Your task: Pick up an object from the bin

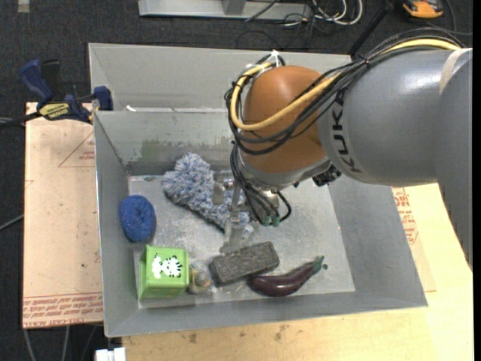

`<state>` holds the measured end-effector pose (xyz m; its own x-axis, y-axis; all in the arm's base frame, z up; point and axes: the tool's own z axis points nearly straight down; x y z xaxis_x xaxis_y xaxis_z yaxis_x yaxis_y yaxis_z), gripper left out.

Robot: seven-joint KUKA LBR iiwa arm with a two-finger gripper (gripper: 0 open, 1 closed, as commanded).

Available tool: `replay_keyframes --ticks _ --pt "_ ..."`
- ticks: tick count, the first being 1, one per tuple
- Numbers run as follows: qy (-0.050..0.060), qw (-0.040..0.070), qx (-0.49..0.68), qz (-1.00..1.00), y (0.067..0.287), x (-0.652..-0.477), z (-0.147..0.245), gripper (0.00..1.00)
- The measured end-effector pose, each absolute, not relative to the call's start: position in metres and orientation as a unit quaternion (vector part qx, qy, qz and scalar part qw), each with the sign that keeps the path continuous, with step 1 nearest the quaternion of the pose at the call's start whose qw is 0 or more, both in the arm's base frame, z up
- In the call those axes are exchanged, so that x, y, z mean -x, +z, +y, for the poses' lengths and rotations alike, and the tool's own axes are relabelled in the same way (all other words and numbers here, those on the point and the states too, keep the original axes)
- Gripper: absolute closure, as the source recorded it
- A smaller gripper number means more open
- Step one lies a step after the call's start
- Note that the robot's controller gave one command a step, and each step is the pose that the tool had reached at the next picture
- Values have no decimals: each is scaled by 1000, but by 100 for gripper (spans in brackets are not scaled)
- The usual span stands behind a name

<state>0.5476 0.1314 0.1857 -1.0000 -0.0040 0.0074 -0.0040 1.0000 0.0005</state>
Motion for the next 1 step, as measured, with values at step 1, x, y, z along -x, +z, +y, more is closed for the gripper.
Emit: replay_keyframes --ticks 1 --pt "-1 0 -1 -1000 190 -549 131 0"
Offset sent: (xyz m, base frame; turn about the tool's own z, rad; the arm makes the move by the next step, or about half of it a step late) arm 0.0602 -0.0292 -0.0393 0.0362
